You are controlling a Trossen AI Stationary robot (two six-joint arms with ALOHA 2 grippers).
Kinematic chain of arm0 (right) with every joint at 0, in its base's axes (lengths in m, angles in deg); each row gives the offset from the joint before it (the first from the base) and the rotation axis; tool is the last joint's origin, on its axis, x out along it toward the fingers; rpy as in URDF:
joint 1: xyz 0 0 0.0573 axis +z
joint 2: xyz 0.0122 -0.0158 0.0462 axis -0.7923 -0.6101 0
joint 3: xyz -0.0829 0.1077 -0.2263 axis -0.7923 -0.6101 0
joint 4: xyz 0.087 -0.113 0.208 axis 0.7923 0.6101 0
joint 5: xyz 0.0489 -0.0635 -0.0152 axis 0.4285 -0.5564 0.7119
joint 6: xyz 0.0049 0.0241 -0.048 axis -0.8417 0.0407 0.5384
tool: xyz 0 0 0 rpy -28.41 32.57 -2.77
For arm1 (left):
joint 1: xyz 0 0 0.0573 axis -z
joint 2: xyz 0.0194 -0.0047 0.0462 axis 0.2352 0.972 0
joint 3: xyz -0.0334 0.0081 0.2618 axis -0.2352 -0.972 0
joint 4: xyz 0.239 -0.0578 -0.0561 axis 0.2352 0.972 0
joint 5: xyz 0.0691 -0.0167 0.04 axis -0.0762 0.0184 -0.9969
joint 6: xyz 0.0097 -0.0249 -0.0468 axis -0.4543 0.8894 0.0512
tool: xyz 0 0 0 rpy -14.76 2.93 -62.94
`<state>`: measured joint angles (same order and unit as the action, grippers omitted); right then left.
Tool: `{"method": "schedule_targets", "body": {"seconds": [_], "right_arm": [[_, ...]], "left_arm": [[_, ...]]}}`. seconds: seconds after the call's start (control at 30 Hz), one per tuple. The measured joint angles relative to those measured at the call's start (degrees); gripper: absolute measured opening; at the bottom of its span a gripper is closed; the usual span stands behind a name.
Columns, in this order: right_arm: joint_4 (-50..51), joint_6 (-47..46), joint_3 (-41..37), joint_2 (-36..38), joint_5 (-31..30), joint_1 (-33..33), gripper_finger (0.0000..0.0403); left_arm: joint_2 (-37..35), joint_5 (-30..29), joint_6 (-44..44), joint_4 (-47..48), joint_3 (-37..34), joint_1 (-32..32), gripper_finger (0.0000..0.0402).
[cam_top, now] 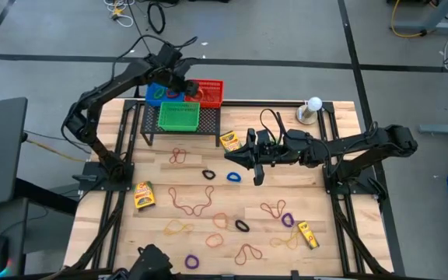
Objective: Pick & Place Office Desk Supplies
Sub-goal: Put the orange rubber band into the red bin, then put the crayon box into the green bin
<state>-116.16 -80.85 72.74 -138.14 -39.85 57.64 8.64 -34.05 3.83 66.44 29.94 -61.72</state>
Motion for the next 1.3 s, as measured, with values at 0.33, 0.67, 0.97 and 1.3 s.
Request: {"method": "schedule_targets", "body": {"seconds": [0.33,0.67,0.97,1.3], "right_arm": [[0.0,0.4,0.0,0.0,0.0,0.0,0.0009],[0.0,1.9,0.0,0.0,0.0,0.0,0.0009],[0.0,2.9,0.0,0.0,0.0,0.0,0.0009],[3.2,-1.7,0.0,0.0,-4.6,-3.0,0.0004]], "left_arm": [[0.0,0.0,3.8,3.7,6.2,-2.2,0.0206],[3.0,4.3,10.5,5.0,6.2,-5.2,0.0198],[3.3,-5.7,-7.8,5.3,6.2,0.0,0.0135],[2.5,-12.4,-26.1,5.7,6.1,4.2,0.0007]]}}
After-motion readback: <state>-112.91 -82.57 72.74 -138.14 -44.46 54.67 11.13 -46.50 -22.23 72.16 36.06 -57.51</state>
